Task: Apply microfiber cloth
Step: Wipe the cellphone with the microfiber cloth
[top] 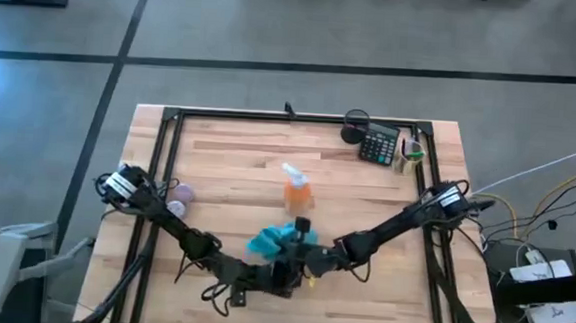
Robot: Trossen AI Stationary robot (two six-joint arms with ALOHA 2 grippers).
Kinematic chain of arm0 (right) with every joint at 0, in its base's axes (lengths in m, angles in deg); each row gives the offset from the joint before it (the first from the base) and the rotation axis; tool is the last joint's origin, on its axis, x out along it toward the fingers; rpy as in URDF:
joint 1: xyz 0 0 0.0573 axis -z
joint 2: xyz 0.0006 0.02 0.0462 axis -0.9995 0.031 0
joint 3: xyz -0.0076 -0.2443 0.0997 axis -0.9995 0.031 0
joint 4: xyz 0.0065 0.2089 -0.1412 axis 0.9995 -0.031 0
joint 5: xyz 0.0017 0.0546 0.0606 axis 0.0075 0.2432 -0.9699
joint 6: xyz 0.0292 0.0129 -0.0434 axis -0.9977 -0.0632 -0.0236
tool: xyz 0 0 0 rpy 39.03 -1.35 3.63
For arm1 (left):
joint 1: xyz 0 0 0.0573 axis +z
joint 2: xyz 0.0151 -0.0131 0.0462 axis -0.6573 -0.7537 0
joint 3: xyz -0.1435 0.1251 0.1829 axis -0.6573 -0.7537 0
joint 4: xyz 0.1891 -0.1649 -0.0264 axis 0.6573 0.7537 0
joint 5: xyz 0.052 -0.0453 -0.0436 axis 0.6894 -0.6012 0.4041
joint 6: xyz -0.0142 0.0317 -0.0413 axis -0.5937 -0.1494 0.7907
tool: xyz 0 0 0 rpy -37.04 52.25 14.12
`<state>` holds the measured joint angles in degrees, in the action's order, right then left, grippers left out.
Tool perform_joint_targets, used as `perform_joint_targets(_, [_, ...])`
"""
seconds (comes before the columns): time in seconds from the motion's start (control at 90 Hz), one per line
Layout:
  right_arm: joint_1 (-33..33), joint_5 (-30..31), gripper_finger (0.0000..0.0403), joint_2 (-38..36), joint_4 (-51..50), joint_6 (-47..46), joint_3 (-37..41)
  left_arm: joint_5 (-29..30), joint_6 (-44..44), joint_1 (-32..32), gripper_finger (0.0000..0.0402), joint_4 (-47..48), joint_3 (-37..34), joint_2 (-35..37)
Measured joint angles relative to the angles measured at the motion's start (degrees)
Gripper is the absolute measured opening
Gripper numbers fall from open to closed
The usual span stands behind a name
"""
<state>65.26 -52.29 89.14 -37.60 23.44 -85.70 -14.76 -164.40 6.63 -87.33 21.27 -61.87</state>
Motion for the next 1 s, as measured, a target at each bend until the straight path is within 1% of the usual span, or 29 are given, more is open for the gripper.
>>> perform_joint_targets(0.133, [2.0,1.7,0.0,-3.9,-6.3,0.2,2.9,0.1,-0.6,-0.2,0.0009,-0.7,-0.1,0.2])
perform_joint_targets(0.256, [3.4,3.8,0.0,-7.4,-13.8,-2.1,5.0,0.1,-0.5,-0.2,0.0009,-0.7,-0.1,0.5])
perform_joint_targets(0.456, [3.2,3.9,0.0,-14.0,-21.2,-6.3,7.5,1.0,3.0,-0.2,0.0009,0.0,-0.6,0.6])
perform_joint_targets(0.556, [1.9,4.3,0.0,-17.0,-24.4,-8.0,7.6,2.0,7.5,0.1,0.0009,0.1,-1.3,0.6])
perform_joint_targets(0.644, [0.5,4.5,0.0,-19.0,-29.3,-10.2,7.7,3.7,11.9,0.8,0.0009,0.3,-2.1,0.9])
perform_joint_targets(0.8, [-1.7,5.9,0.0,-21.6,-37.0,-16.3,7.7,5.0,21.3,2.4,0.0009,0.0,-3.4,3.5])
perform_joint_targets(0.911, [-3.0,5.5,0.0,-21.7,-38.1,-19.9,7.8,5.0,28.7,4.6,0.0009,0.1,-4.7,6.9])
perform_joint_targets(1.0, [-3.5,5.5,0.0,-20.6,-37.0,-22.7,7.9,4.8,36.9,7.2,0.0009,0.2,-5.9,10.6])
